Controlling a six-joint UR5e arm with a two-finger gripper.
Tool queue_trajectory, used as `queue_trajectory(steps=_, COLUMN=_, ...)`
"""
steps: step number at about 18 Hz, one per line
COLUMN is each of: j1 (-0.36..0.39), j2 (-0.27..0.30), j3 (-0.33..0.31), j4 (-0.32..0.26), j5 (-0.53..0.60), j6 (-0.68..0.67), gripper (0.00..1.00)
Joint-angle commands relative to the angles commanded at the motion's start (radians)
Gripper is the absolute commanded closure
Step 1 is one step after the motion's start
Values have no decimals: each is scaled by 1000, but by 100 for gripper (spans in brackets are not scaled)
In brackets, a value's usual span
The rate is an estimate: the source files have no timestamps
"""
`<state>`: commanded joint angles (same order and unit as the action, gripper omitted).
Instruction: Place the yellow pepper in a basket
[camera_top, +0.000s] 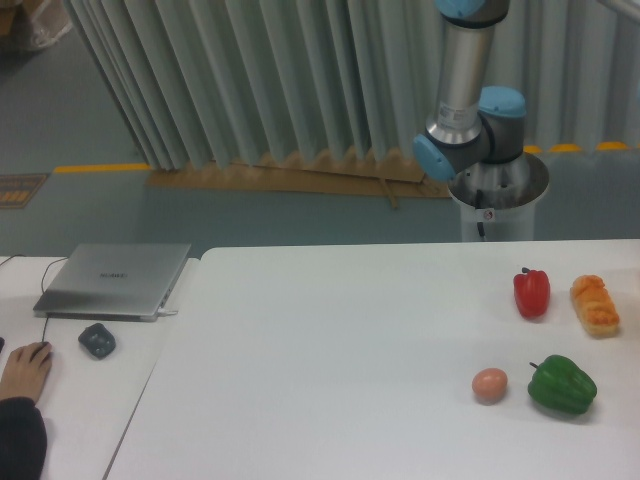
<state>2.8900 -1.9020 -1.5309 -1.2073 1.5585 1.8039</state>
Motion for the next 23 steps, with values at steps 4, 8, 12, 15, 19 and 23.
queue_trajectory(steps=4, j1=12, j2=-38, j3=5, j4=8, j5=0, j6=2, gripper=48)
queue_trajectory(steps=8, j1=12, j2=-46, j3=-5, j4=29, j5=0, j6=2, gripper=48)
queue_trajectory(steps=12, j1=9, j2=-46, j3=-6, j4=29, j5=37, j6=0, gripper=43)
queue_trajectory(steps=15, j1=-1, j2=-49, j3=-8, j4=31, j5=63, j6=-11, gripper=0)
queue_trajectory(steps=19, j1=-8, j2=-42, j3=-12, j4=29, j5=92, j6=-18, gripper=0)
queue_trajectory(steps=23, j1=-17, j2=-28, j3=-9, j4=29, j5=91, j6=-35, gripper=0)
